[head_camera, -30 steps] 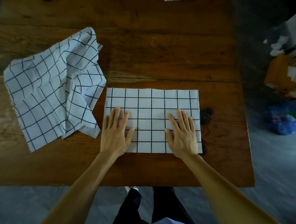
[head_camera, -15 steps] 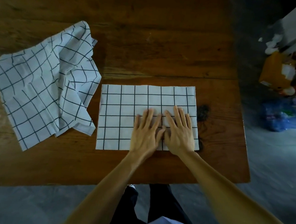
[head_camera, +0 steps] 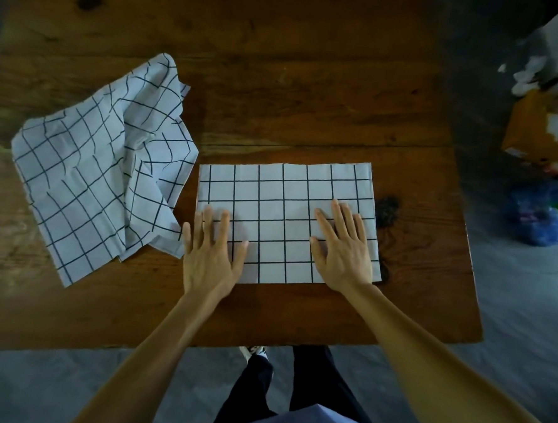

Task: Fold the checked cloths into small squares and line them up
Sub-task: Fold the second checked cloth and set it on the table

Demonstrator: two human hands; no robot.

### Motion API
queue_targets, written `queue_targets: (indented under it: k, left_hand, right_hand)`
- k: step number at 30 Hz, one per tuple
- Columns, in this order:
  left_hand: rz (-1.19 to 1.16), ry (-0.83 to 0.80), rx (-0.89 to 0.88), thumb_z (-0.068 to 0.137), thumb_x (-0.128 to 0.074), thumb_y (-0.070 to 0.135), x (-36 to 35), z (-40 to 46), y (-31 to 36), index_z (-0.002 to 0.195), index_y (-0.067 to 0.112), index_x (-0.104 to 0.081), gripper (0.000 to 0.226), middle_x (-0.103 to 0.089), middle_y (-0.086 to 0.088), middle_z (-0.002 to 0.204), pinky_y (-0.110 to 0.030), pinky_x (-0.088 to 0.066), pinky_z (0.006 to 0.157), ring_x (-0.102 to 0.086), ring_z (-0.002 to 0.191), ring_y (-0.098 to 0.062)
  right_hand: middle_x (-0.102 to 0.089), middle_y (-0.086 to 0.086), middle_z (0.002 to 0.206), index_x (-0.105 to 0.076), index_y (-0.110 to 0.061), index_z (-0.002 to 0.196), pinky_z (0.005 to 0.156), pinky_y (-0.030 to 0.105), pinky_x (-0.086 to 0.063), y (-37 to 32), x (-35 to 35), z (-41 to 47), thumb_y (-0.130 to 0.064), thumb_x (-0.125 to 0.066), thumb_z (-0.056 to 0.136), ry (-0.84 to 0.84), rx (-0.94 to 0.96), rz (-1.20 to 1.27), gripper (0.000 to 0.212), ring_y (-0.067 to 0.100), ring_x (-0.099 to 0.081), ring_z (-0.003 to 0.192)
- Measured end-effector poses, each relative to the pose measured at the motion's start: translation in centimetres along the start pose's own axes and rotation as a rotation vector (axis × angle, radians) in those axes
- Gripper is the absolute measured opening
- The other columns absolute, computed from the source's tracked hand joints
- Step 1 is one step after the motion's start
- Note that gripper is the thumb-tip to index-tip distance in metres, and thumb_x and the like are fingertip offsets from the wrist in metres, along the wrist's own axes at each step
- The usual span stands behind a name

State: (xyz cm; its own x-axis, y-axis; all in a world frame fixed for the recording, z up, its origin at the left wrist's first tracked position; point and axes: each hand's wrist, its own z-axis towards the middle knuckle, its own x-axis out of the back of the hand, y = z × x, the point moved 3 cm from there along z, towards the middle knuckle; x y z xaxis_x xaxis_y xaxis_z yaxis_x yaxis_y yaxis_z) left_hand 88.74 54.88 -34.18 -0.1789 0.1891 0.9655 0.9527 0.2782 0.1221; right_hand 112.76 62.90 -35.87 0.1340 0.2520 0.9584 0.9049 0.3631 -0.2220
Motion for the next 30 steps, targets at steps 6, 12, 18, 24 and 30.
queue_targets:
  k: [6,12,18,24,30]
  left_hand:
    - [-0.09,0.018,-0.17,0.095,-0.015,0.053,-0.6,1.8,6.5,0.152,0.022,-0.007,0.065,0.003,-0.013,0.159,-0.046,-0.006,0.119,0.003,0.146,-0.028]
    - [-0.031,0.011,-0.17,0.096,-0.015,0.055,-2.1,1.6,6.1,0.152,0.024,-0.006,0.065,0.001,-0.01,0.16,-0.044,-0.001,0.119,0.006,0.147,-0.027]
    - [-0.055,0.004,-0.158,0.098,-0.017,0.056,-1.9,1.5,6.2,0.152,0.025,-0.005,0.064,0.003,-0.009,0.16,-0.043,0.002,0.119,0.012,0.146,-0.024]
    - [-0.052,0.014,-0.167,0.097,-0.016,0.057,-2.2,1.5,6.3,0.152,0.023,0.002,0.067,0.009,-0.009,0.159,-0.043,0.003,0.118,0.014,0.146,-0.024]
    - [-0.067,0.013,-0.178,0.096,-0.016,0.055,-2.4,1.6,6.3,0.153,0.023,-0.003,0.067,0.006,-0.01,0.16,-0.043,0.003,0.119,0.012,0.147,-0.023]
  right_hand:
    - [-0.004,0.009,0.162,-0.013,-0.025,0.154,0.122,0.044,-0.001,-0.1,0.1,0.0,-0.05,-0.019,0.1,-0.011,-0.008,-0.024,0.06,0.023,0.006,0.15]
    - [-0.004,0.01,0.162,-0.013,-0.025,0.154,0.122,0.045,-0.003,0.1,0.1,0.0,-0.049,-0.022,0.1,-0.005,-0.005,-0.025,0.06,0.024,0.003,0.15]
    - [-0.007,0.006,0.162,-0.017,-0.022,0.153,0.121,0.048,-0.002,-0.2,0.6,-0.1,-0.049,-0.021,0.099,0.026,-0.027,0.076,0.061,0.023,0.004,0.15]
    - [-0.003,0.004,0.161,-0.017,-0.016,0.153,0.121,0.041,0.005,-5.0,2.0,1.6,-0.037,-0.021,0.101,0.055,0.102,0.114,0.056,0.021,0.01,0.148]
    - [-0.005,0.004,0.162,-0.016,-0.016,0.153,0.121,0.035,0.007,-5.1,-0.5,1.9,-0.018,-0.039,0.1,-0.04,0.082,0.174,0.058,0.016,0.01,0.148]
